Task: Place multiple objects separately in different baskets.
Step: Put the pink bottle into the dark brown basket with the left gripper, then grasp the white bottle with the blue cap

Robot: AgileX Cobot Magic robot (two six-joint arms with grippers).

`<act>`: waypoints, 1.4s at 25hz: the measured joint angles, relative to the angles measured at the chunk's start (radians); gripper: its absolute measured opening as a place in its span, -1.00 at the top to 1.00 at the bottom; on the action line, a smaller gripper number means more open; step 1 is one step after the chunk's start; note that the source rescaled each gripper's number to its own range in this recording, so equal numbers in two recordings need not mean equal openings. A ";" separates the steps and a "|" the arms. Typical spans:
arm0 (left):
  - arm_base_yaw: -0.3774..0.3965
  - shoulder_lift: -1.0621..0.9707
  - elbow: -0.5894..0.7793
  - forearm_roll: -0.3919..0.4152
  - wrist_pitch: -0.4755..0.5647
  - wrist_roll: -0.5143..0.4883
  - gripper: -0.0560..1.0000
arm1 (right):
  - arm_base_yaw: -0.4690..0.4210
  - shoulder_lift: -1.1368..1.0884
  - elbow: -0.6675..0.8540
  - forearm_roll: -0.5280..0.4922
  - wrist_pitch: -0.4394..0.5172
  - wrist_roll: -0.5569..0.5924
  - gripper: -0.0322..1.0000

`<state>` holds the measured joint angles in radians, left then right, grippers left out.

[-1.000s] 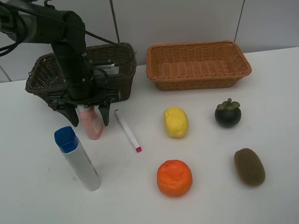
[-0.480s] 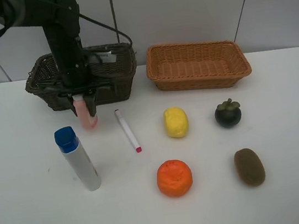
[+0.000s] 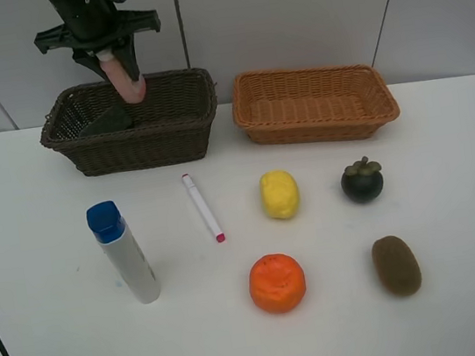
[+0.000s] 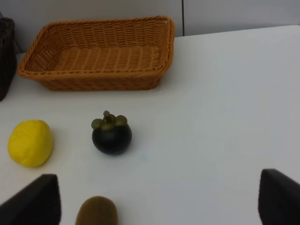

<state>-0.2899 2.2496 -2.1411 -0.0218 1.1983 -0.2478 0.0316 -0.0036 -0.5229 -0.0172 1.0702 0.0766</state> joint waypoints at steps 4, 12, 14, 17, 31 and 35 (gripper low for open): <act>0.053 0.107 -0.034 0.006 0.000 -0.003 0.33 | 0.000 0.000 0.000 0.000 0.000 0.000 -0.99; 0.061 0.147 -0.039 -0.025 -0.001 -0.045 -0.67 | 0.000 0.000 0.000 0.000 0.000 0.000 -0.99; 0.061 0.147 -0.039 -0.039 -0.001 -0.060 -0.73 | 0.000 0.000 0.000 0.000 0.000 0.000 -0.99; 0.061 0.138 -0.053 -0.069 -0.001 -0.061 -0.74 | 0.000 0.000 0.000 0.000 0.000 0.000 -0.99; -0.032 -0.408 0.499 -0.194 -0.001 -0.024 -0.74 | 0.000 0.000 0.000 0.000 0.000 0.000 -0.99; -0.139 -0.565 0.714 -0.138 0.000 -0.066 -0.74 | 0.000 0.000 0.000 0.000 0.000 0.000 -0.99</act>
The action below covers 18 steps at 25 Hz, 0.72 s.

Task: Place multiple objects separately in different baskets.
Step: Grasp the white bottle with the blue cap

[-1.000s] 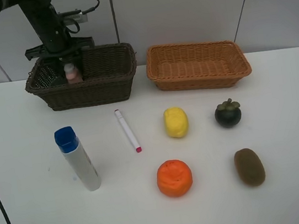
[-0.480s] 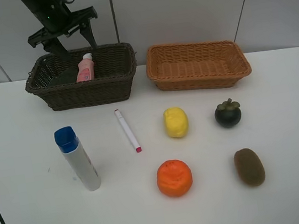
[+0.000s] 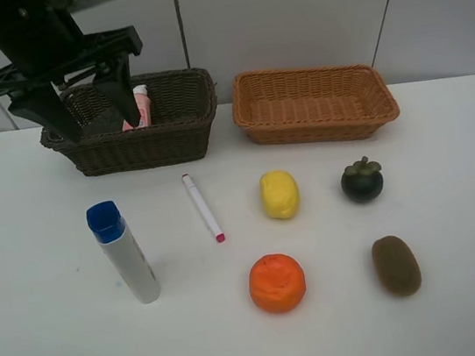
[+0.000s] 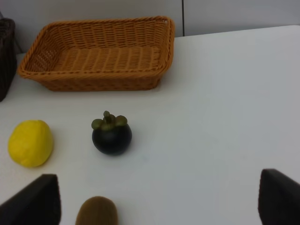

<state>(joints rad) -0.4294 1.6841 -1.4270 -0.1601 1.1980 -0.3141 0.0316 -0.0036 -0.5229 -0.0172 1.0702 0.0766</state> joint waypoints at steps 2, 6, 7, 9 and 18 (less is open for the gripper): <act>-0.060 -0.060 0.083 0.037 0.001 -0.052 -0.74 | 0.000 0.000 0.000 0.000 0.000 0.000 -0.99; -0.161 -0.103 0.223 0.078 0.001 -0.156 -0.74 | 0.000 0.000 0.000 0.000 0.000 0.000 -0.99; -0.178 -0.103 0.254 0.081 -0.004 -0.179 -0.74 | 0.000 0.000 0.000 0.000 0.000 0.000 -0.99; -0.201 -0.103 0.304 0.080 -0.029 -0.208 -0.74 | 0.000 0.000 0.000 0.000 0.000 0.000 -0.99; -0.203 -0.084 0.380 0.115 -0.223 -0.248 -0.74 | 0.000 0.000 0.000 0.000 0.000 0.000 -0.99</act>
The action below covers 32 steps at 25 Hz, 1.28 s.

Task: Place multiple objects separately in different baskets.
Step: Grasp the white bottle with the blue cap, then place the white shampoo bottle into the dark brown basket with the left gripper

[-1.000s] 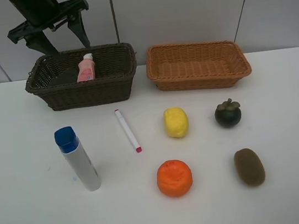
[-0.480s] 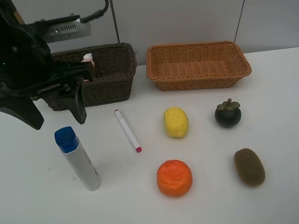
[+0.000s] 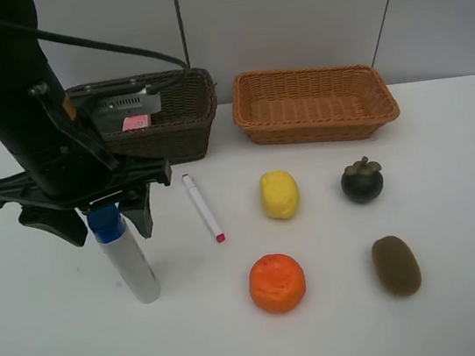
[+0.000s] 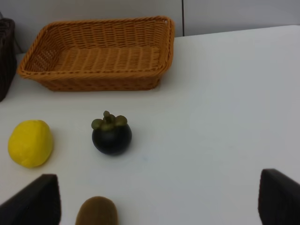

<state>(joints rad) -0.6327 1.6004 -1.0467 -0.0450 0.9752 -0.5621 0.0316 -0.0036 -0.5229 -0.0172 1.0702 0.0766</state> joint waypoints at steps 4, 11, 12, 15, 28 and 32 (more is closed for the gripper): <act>0.001 0.064 0.000 -0.001 -0.019 0.000 -0.74 | 0.000 0.000 0.000 0.000 0.000 0.000 -0.99; 0.001 0.144 0.005 -0.002 -0.025 0.001 -0.74 | 0.000 0.000 0.000 0.000 0.000 0.000 -0.99; 0.001 0.144 0.005 -0.002 -0.025 0.001 -0.73 | 0.000 0.000 0.000 0.000 0.000 0.000 -0.99; 0.001 0.144 0.005 -0.003 -0.023 0.005 -0.47 | 0.000 0.000 0.000 0.000 0.000 0.000 -0.99; 0.006 0.132 -0.110 -0.001 0.071 0.115 0.20 | 0.000 0.000 0.000 0.000 0.000 0.000 -0.99; 0.039 0.134 -0.366 0.000 0.068 0.210 0.20 | 0.000 0.000 0.000 0.000 0.000 0.000 -0.99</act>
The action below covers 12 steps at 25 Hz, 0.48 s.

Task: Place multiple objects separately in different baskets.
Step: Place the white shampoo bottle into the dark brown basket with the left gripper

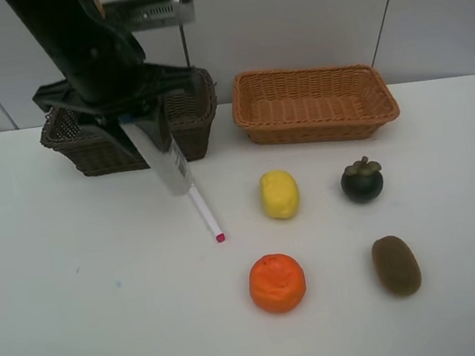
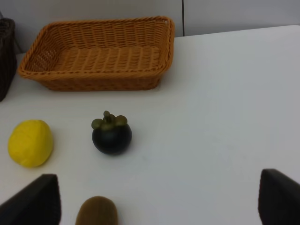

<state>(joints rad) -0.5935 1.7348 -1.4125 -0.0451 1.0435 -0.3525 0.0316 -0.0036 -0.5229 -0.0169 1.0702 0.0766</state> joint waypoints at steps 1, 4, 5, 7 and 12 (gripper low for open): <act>0.015 0.012 -0.078 0.000 -0.008 0.026 0.20 | 0.000 0.000 0.000 0.000 0.000 0.000 -0.99; 0.083 0.097 -0.293 -0.003 -0.016 0.080 0.20 | 0.000 0.000 0.000 0.000 0.000 0.000 -0.99; 0.103 0.132 -0.361 -0.004 -0.016 0.088 0.21 | 0.000 0.000 0.000 0.000 0.000 0.000 -0.99; 0.148 0.233 -0.474 -0.004 -0.021 0.099 0.20 | 0.000 0.000 0.000 0.000 0.000 0.000 -0.99; 0.225 0.441 -0.629 -0.003 -0.071 0.096 0.21 | 0.000 0.000 0.000 0.000 0.000 0.000 -0.99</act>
<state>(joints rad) -0.3688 2.1759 -2.0411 -0.0484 0.9725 -0.2569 0.0316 -0.0036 -0.5229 -0.0169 1.0702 0.0766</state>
